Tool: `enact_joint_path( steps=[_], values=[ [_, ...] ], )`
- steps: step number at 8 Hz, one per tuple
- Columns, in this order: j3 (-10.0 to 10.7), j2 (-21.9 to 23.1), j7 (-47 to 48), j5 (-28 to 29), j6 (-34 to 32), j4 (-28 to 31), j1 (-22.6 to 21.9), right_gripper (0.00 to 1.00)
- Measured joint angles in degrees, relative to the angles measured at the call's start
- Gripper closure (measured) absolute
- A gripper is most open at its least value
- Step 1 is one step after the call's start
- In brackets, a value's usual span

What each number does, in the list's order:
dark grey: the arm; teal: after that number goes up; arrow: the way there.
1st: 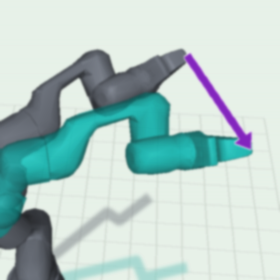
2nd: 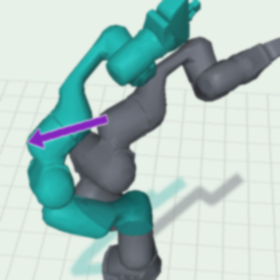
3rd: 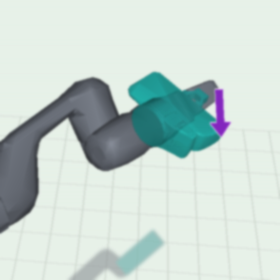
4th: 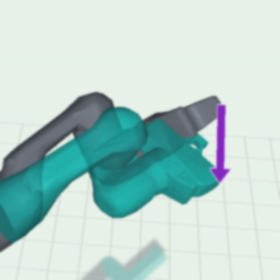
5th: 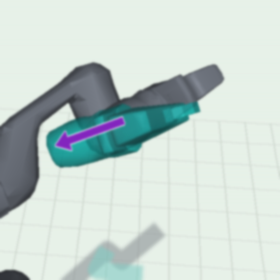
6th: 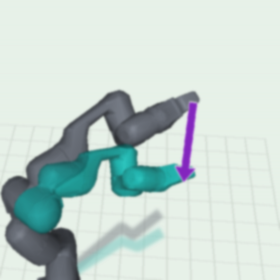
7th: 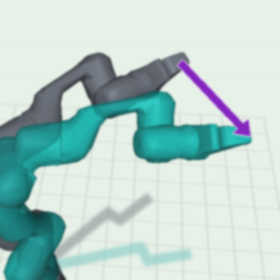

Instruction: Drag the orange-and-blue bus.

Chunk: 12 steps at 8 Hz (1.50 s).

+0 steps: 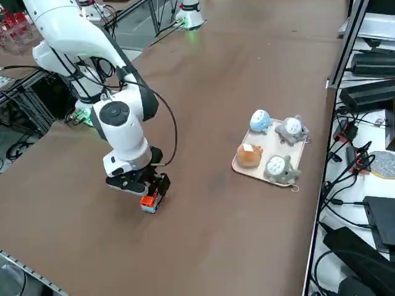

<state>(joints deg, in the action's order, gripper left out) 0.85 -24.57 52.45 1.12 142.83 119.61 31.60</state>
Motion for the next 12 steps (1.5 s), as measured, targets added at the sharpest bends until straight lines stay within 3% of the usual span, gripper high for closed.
enact_joint_path(
  steps=[1,7,10,12],
  values=[
    [-0.02,0.13,0.0,0.94,0.0,-0.04,-0.01,0.37],
    [-0.39,0.31,0.94,1.3,-1.26,-0.04,-0.59,0.39],
    [-1.01,0.92,7.11,1.3,-5.07,0.23,-4.79,0.39],
    [-2.88,1.61,14.02,1.3,-5.74,1.25,-7.67,0.39]
  ],
)
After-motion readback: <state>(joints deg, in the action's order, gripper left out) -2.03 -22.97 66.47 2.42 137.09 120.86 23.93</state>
